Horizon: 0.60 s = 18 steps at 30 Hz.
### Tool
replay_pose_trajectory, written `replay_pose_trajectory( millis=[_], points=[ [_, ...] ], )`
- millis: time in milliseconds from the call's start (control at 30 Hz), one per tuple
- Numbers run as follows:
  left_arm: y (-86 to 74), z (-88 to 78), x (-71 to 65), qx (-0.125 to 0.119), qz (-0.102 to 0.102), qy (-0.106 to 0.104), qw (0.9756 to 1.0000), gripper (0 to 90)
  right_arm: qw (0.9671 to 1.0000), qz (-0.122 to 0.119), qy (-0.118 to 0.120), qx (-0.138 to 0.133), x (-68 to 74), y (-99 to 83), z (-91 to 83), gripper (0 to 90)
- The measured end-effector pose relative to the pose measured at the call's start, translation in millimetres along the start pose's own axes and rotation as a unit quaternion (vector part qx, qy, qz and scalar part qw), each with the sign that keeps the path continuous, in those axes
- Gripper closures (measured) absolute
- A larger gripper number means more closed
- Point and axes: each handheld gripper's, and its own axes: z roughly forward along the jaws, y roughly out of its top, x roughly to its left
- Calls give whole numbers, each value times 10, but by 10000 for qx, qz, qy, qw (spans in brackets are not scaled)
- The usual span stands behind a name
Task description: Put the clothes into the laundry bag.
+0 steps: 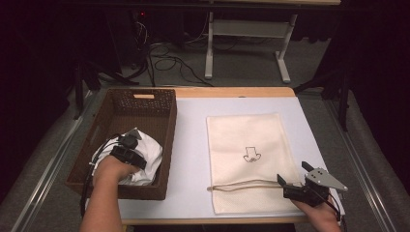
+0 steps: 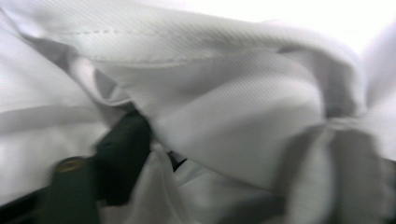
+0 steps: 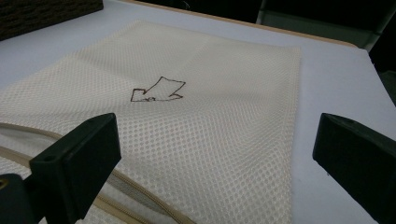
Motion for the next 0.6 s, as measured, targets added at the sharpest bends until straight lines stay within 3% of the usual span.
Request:
replay_pose_trajectory(
  millis=[133,600],
  points=[
    [-7,-7,-26,-39,86,279,9996,442,10000,5,7,6,-2,-3,3,13],
    [-19,-30,-41,-174,115,483,9986,641,10000,-10,22,3,-2,-2,0,15]
  ],
)
